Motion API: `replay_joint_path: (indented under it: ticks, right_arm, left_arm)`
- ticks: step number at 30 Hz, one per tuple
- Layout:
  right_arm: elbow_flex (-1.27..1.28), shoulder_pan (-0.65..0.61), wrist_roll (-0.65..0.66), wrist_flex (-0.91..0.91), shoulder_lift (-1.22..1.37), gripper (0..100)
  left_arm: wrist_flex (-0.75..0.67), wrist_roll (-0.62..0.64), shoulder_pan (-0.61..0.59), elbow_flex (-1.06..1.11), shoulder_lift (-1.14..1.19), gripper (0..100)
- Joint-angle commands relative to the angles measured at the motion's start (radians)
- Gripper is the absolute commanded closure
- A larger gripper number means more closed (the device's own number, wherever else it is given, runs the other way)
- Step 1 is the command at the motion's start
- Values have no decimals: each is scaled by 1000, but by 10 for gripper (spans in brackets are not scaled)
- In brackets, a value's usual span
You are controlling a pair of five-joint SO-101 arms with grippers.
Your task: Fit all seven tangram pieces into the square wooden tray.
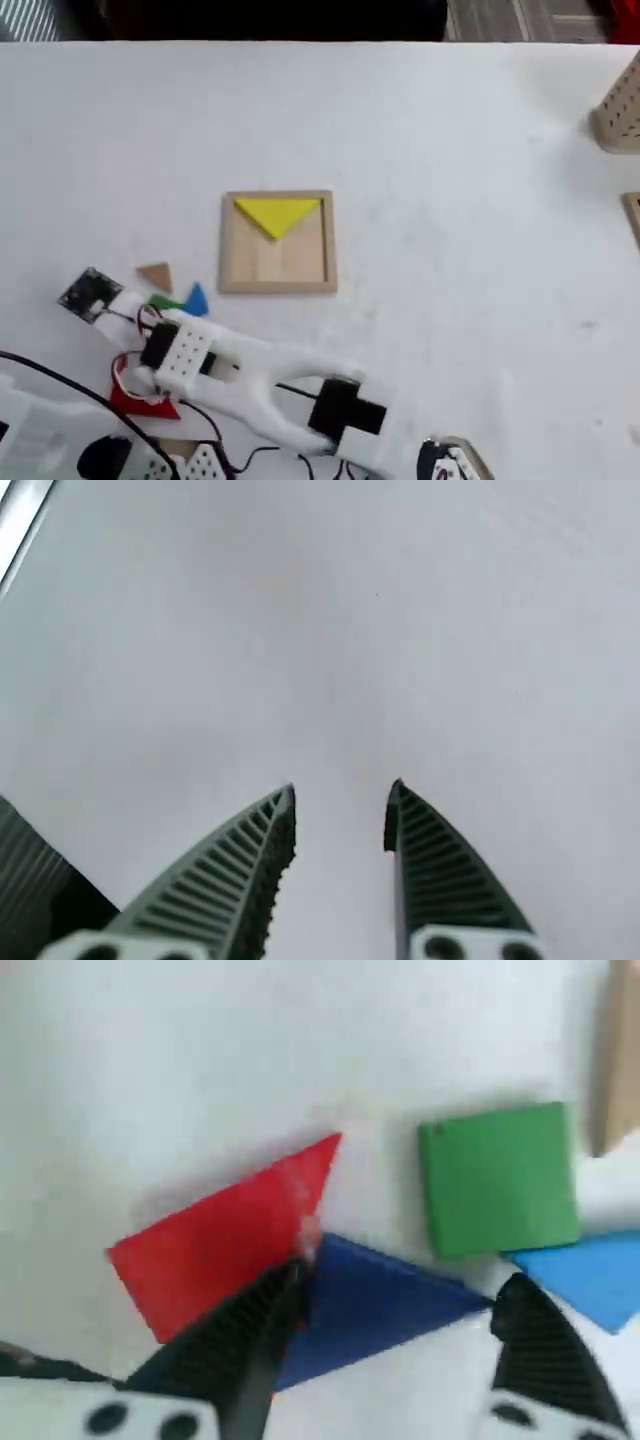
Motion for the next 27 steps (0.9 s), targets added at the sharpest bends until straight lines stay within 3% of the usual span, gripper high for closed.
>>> replay_joint_path:
  ticks: [1,21,27]
  right_arm:
    - [-25,-35,91,13,-5,704]
    - [-21,7,95,38,-117,708]
    - [-26,-139,91,15,-153,907]
  left_arm:
    - [-8,9,-5,-52,-13,838]
    - [-14,5,-5,-52,-12,838]
    - [-15,5,-5,-55,-16,838]
